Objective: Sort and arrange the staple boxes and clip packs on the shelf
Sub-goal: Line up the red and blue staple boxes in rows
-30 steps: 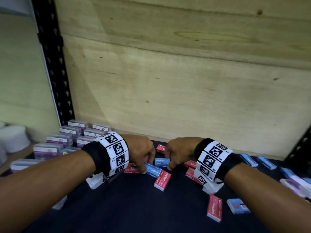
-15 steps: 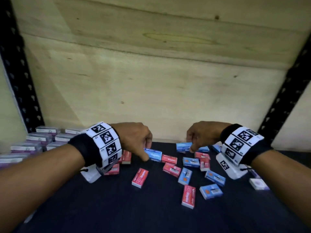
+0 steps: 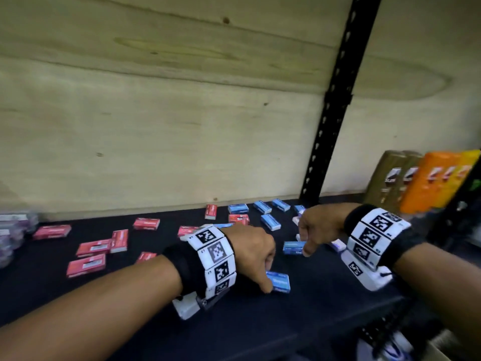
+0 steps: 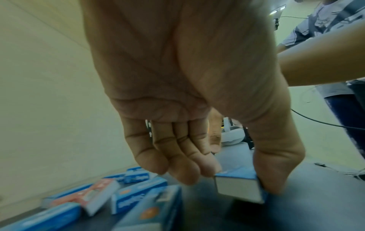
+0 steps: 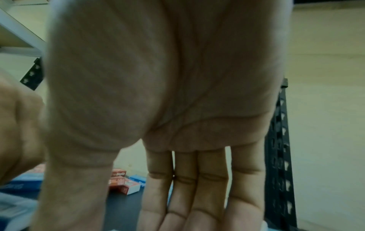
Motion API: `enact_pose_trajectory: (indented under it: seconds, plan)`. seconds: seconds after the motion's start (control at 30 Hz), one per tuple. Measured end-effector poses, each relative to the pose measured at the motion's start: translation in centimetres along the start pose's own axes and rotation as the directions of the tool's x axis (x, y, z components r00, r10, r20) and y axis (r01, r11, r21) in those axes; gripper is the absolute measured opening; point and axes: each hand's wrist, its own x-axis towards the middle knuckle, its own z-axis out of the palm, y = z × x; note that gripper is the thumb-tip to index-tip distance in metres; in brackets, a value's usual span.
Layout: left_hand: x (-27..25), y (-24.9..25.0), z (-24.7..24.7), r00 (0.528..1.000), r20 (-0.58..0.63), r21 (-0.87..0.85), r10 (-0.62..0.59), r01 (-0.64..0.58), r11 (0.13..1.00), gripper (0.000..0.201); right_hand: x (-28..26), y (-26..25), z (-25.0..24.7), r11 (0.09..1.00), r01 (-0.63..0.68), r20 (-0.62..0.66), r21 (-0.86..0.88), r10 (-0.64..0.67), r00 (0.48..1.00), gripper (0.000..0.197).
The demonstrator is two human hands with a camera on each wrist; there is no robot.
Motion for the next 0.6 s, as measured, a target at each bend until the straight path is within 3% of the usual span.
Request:
enact_pose_trajectory:
  seconds: [0.4,0.6]
  plan:
    - [-0.2,1.7,0.4,0.999,0.042,-0.037,0.012,-0.010,0.999,0.038,-0.5,0.0,2.2,1.000,-0.029,0.090,0.010,0.028,0.995,0.047]
    - [-2.6,-1.0,0.0,0.999,0.046,-0.107,-0.025,0.030,0.994,0.043,-0.6,-1.7,-0.4,1.000,0.031,-0.040,-0.001,-0.031,0.999,0.039]
